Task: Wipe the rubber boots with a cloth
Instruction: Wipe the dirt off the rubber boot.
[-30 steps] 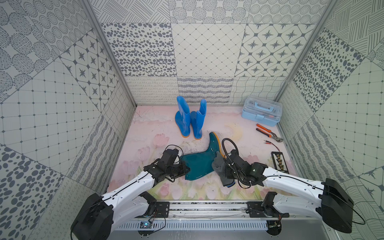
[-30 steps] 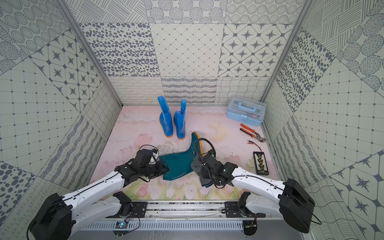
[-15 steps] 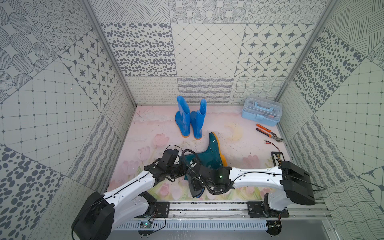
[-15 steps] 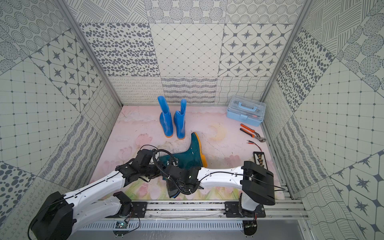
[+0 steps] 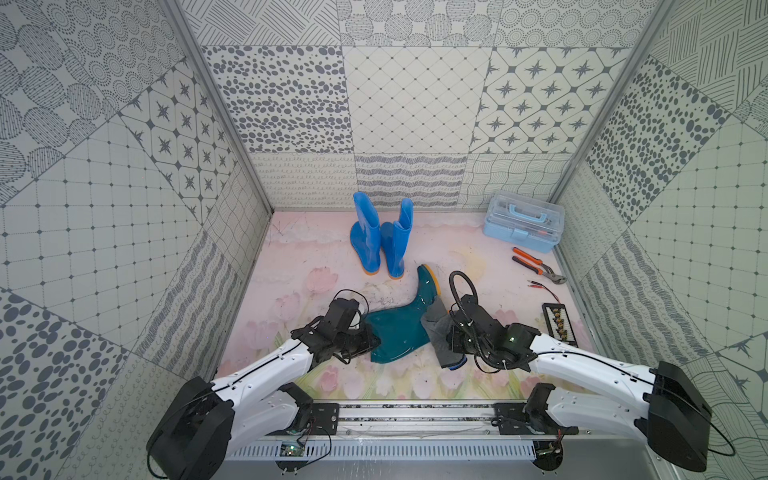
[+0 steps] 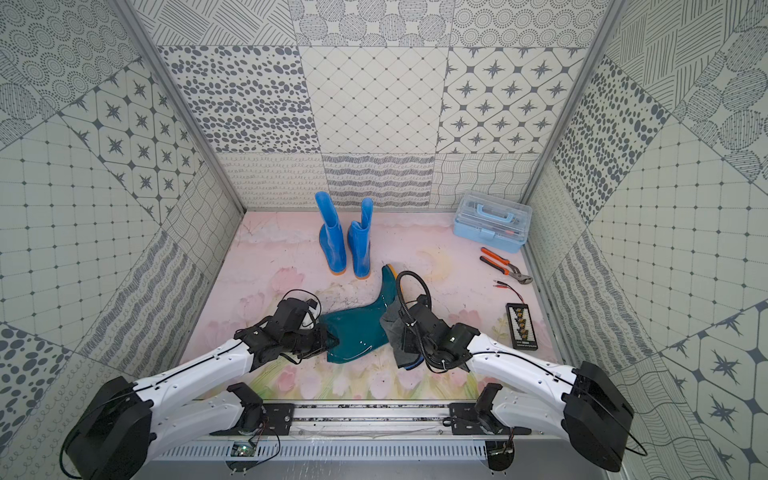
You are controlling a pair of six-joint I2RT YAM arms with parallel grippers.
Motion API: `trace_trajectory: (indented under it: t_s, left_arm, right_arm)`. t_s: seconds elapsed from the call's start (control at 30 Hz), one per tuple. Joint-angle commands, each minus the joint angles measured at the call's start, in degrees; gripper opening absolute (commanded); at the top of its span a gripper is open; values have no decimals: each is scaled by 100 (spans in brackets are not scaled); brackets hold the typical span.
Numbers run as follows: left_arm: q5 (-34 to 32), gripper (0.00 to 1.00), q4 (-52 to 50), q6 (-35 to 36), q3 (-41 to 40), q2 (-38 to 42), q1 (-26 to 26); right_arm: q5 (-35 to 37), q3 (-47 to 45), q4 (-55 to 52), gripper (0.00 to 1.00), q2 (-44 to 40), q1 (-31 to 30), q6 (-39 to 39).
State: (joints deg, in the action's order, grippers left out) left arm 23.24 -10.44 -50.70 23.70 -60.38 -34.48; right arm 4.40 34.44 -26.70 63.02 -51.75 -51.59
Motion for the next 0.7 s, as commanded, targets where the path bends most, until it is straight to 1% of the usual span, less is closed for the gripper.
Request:
trace_trajectory:
  t_s: [0.0, 0.07, 0.13, 0.23, 0.27, 0.33, 0.4, 0.5, 0.57, 0.67]
  left_arm:
    - [319, 0, 352, 149, 26, -83, -72]
    - [330, 0, 400, 140, 47, -132, -81]
    - [332, 0, 425, 136, 81, -182, -116]
    - [338, 0, 424, 148, 146, -270, -152]
    - [339, 0, 392, 170, 174, -298, -166]
    - [325, 0, 367, 170, 196, -295, -192]
    - [295, 0, 358, 160, 167, -241, -216]
    - [284, 0, 272, 215, 148, -176, -223]
    - [348, 0, 251, 277, 141, -174, -222]
    - [489, 0, 286, 342, 207, -264, -226]
  right_arm:
    - [-207, 444, 365, 0, 549, -162, 104]
    - [-304, 1019, 587, 0, 1300, -475, 225]
    - [-490, 1835, 733, 0, 2204, -882, 382]
    - [-789, 3015, 811, 0, 3237, -1508, 623]
    - [-888, 3335, 790, 0, 3477, -1641, 730]
    - [-958, 3573, 744, 0, 3709, -1716, 779]
    - [-941, 3260, 825, 0, 3626, -1535, 654]
    - [-1037, 2186, 935, 0, 3034, -850, 381]
    - [-963, 1422, 726, 0, 2449, -144, 423]
    - [-669, 672, 242, 0, 1528, 787, 656]
